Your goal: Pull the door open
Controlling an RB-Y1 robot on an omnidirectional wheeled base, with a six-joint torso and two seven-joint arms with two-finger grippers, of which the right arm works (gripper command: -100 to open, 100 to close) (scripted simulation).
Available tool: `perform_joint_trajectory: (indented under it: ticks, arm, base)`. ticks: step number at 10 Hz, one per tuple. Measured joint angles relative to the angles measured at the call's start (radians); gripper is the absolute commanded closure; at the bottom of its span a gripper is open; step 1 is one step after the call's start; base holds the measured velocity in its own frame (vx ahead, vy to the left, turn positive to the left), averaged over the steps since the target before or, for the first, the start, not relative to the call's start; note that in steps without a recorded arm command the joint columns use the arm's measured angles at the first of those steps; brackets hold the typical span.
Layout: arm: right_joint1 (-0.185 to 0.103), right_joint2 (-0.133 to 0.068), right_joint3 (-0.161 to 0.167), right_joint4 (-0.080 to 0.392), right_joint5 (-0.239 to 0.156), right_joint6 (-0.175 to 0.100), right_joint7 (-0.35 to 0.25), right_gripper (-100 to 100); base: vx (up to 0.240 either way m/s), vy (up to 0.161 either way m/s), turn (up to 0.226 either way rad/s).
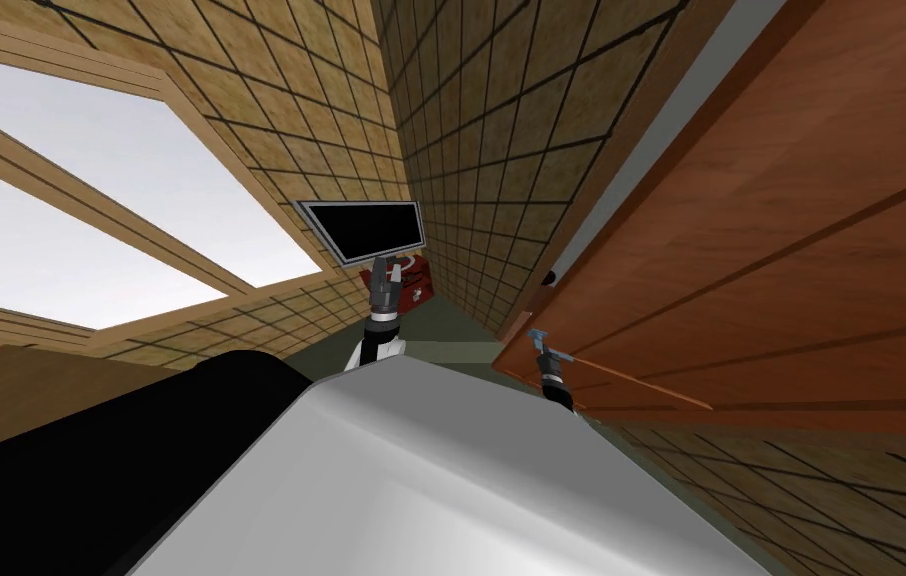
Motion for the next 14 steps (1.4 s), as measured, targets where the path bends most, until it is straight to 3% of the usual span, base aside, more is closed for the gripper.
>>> perform_joint_trajectory:
  ticks: [2,6,9,14]
  arm:
    - [-0.001,-0.001,0.015,0.008,0.005,-0.004,-0.006,100]
    - [0.038,-0.050,0.041,0.011,0.015,-0.062,-0.059,100]
    - [0.073,-0.072,0.068,0.006,0.027,-0.102,-0.093,100]
    - [0.097,-0.102,0.091,0.025,0.036,-0.160,-0.129,100]
  base:
    - [-0.128,-0.025,0.088]
    - [-0.214,-0.042,0.156]
    - [-0.202,-0.071,0.129]
    - [-0.184,-0.052,0.140]
